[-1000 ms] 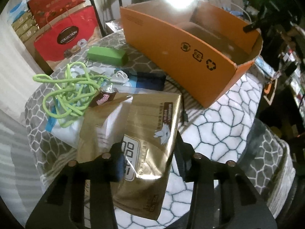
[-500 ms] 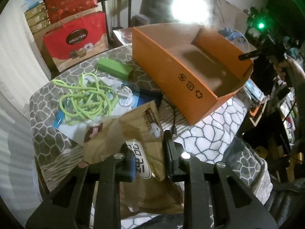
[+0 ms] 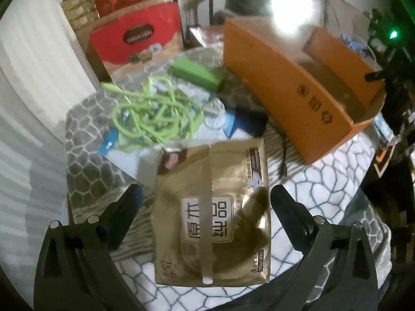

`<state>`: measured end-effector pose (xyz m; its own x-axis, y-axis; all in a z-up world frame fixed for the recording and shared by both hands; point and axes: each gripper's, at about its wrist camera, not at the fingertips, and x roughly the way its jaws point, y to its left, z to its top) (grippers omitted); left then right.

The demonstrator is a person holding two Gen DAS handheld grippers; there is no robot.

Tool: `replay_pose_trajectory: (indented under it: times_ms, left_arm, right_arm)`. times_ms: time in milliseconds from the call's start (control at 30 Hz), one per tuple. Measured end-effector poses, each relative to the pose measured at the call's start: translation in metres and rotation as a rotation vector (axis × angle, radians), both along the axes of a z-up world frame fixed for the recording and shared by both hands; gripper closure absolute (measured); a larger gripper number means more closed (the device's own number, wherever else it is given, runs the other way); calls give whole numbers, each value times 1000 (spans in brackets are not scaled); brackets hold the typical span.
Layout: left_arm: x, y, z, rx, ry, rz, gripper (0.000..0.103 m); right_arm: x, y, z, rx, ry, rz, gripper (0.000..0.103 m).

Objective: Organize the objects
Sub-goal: 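Close the left gripper on the gold package and lift it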

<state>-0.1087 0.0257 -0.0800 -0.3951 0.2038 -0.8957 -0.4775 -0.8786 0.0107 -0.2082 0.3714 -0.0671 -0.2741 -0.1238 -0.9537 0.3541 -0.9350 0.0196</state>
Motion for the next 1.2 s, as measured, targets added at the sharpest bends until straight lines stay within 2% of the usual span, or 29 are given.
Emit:
replay_pose_trajectory:
  times_ms: [67, 100, 133, 200, 300, 400, 600, 1200]
  left_arm:
    - [2, 3, -7, 14, -18, -13, 14]
    - [3, 6, -10, 10, -21, -20, 28]
    - [4, 9, -15, 4, -30, -25, 46]
    - [5, 13, -19, 28, -57, -44, 65]
    - [12, 21, -14, 37, -53, -79, 89]
    - [17, 27, -7, 31, -30, -90, 91]
    - [18, 28, 12, 76, -3, -77, 91]
    - [-4, 55, 134, 249, 134, -101, 92]
  right_arm:
    - [0, 0, 0, 0, -1, 1, 94]
    - [0, 0, 0, 0, -2, 1, 93]
    - [0, 0, 0, 1, -3, 0, 93]
    - [-1, -1, 0, 3, -4, 1, 93]
    - [-1, -1, -1, 2, -5, 1, 93]
    - [-1, -1, -1, 2, -4, 0, 93]
    - [-1, 0, -2, -2, -6, 1, 93]
    - [-1, 1, 0, -14, -5, 7, 93]
